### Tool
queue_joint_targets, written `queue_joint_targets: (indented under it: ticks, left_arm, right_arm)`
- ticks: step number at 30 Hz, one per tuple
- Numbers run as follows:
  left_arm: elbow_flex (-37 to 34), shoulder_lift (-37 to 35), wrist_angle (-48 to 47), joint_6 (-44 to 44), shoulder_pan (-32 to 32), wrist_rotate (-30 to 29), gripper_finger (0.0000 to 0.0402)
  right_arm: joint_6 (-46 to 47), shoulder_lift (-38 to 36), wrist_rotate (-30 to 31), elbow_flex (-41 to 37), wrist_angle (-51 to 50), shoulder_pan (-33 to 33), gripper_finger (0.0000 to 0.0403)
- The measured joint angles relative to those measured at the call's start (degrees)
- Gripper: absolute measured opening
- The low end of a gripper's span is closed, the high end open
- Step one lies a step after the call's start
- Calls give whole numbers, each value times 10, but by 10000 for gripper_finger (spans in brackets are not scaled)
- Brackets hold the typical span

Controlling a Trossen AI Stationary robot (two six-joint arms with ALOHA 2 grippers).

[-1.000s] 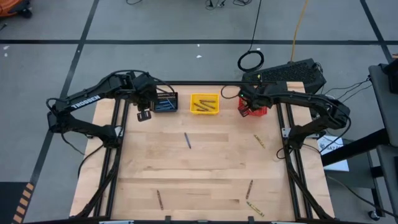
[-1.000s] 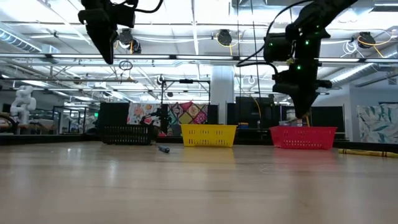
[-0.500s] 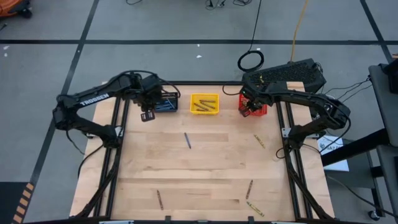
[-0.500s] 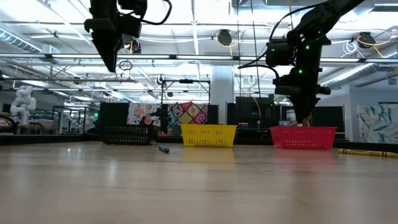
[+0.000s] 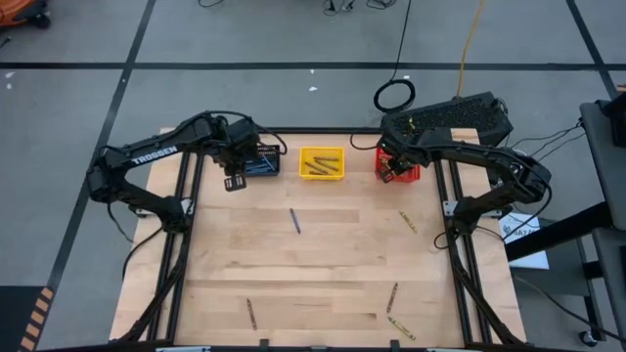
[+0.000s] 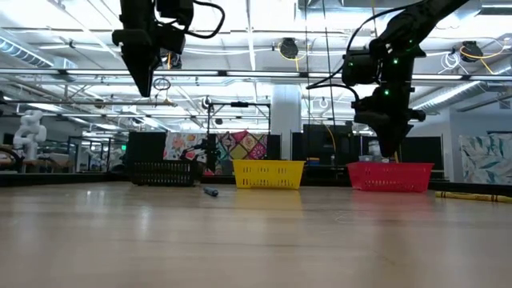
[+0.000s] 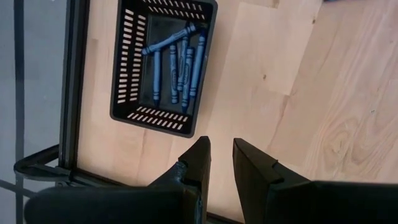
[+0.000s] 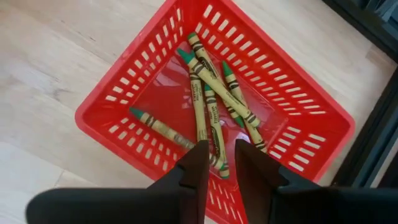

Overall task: Sort crayons
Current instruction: Put the blue crayon into the black bin

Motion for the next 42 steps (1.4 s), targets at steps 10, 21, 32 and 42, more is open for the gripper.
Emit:
queue_joint_targets:
  ticks: [10, 21, 32, 42]
  left_arm:
    - [0, 0, 29, -16, -65, 18, 65]
    - [0, 0, 95, 35, -196, 16, 65]
    - [0, 4, 101, 13, -240, 31, 67]
    - [0, 42, 107, 58, -248, 39, 119]
  right_arm:
    - [-13, 0, -31, 5, 0, 25, 66]
    - [-3, 0, -31, 53, 0, 99, 66]
    - [15, 0, -106, 85, 11, 175, 66]
    - [15, 0, -104, 85, 15, 189, 66]
